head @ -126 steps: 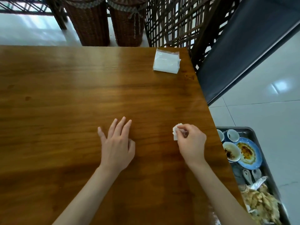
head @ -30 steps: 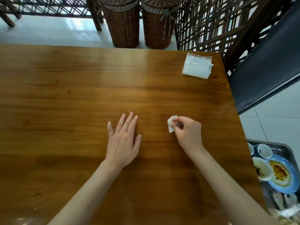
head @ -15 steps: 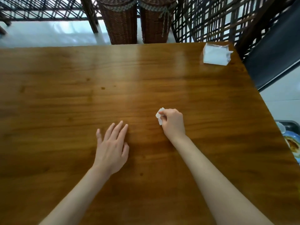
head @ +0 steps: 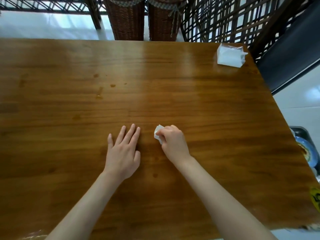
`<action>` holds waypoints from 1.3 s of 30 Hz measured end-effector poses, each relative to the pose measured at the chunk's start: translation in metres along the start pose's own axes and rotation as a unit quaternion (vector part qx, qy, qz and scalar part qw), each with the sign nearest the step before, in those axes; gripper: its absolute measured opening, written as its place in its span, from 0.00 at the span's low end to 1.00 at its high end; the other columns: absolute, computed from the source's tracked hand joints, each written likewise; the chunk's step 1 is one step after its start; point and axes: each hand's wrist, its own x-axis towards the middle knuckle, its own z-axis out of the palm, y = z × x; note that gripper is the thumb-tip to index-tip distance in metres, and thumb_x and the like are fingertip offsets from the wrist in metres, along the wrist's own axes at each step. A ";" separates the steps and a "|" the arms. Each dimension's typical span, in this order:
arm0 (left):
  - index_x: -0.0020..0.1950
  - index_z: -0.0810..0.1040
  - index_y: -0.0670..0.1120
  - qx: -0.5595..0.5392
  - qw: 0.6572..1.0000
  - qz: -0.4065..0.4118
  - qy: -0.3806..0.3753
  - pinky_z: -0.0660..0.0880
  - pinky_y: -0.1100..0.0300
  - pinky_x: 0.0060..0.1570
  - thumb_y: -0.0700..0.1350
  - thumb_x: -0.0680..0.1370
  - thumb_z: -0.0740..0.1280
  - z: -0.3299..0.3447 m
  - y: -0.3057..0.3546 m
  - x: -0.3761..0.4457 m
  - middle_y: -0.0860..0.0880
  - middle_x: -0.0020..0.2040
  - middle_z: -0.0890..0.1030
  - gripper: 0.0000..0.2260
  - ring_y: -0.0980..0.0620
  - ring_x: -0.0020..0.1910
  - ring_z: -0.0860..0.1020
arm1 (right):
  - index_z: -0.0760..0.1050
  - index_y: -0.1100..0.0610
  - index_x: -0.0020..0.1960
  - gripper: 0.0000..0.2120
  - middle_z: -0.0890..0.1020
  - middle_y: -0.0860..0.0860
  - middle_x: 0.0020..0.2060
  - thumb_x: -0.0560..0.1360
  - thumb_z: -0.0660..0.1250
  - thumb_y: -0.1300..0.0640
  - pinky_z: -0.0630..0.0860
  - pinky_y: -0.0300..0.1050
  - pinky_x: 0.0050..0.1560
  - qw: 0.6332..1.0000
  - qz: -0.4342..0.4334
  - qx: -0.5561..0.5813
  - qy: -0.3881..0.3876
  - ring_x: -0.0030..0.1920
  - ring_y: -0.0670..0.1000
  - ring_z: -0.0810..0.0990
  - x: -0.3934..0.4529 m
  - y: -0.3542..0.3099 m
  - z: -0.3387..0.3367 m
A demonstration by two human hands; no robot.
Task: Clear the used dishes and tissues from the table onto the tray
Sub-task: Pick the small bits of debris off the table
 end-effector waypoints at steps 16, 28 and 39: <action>0.77 0.49 0.52 -0.034 0.999 0.006 0.021 0.42 0.41 0.70 0.52 0.75 0.50 -0.005 0.006 -0.054 0.48 0.78 0.52 0.30 0.47 0.76 0.47 | 0.82 0.61 0.51 0.08 0.84 0.55 0.46 0.76 0.65 0.63 0.73 0.37 0.46 0.998 -0.040 0.023 -0.037 0.47 0.50 0.79 -0.066 -0.017 -0.002; 0.76 0.58 0.49 0.058 0.998 0.013 -0.006 0.44 0.38 0.67 0.68 0.73 0.49 0.014 0.013 -0.124 0.48 0.75 0.60 0.36 0.45 0.75 0.58 | 0.82 0.61 0.52 0.09 0.83 0.55 0.46 0.76 0.63 0.64 0.66 0.34 0.44 1.000 0.002 -0.001 0.000 0.48 0.51 0.77 -0.094 -0.029 0.007; 0.77 0.51 0.50 0.068 0.998 0.005 0.019 0.39 0.39 0.68 0.68 0.74 0.43 0.025 0.012 -0.123 0.49 0.77 0.54 0.36 0.46 0.76 0.51 | 0.81 0.61 0.51 0.07 0.83 0.55 0.46 0.76 0.65 0.63 0.77 0.41 0.44 0.997 -0.057 -0.043 -0.018 0.46 0.50 0.77 -0.130 -0.039 0.019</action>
